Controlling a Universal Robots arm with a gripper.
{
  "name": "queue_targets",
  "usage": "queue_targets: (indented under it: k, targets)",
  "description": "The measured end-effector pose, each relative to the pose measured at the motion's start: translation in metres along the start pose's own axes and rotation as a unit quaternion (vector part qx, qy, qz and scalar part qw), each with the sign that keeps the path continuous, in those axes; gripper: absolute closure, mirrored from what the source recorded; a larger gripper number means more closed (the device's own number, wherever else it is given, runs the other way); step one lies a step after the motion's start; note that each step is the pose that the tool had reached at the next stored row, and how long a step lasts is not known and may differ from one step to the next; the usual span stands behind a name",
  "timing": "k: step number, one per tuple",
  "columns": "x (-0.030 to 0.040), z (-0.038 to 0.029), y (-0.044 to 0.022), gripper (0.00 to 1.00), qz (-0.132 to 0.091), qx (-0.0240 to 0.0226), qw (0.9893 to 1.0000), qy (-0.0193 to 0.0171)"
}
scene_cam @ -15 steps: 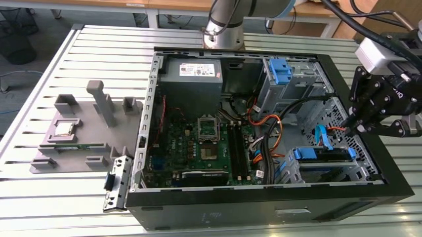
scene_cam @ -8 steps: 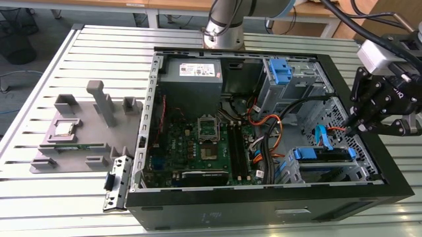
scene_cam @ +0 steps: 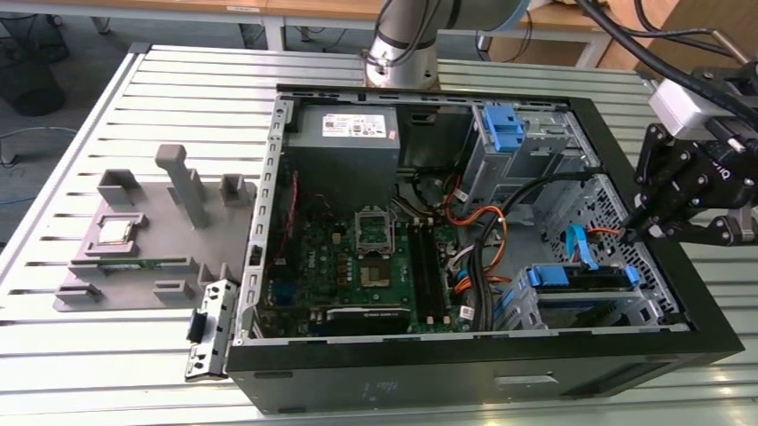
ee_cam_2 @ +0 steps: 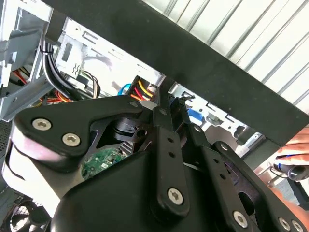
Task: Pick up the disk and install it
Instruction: 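Insert the second disk wire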
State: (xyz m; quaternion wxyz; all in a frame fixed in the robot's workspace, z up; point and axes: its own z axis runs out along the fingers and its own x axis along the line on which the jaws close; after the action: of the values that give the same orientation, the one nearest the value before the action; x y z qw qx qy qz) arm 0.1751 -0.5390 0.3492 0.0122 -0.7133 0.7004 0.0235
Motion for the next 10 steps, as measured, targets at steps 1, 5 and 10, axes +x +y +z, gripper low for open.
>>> queue_targets:
  k: [1,5,10]
  targets:
    - [0.0,0.001,0.0,0.77,0.0,0.0,1.0,0.0001]
    - [0.0001,0.0032,-0.0001,0.77,0.0,0.0,1.0,0.0006]
    - [0.0,0.0037,0.005,0.77,0.0,0.0009,1.0,0.0005]
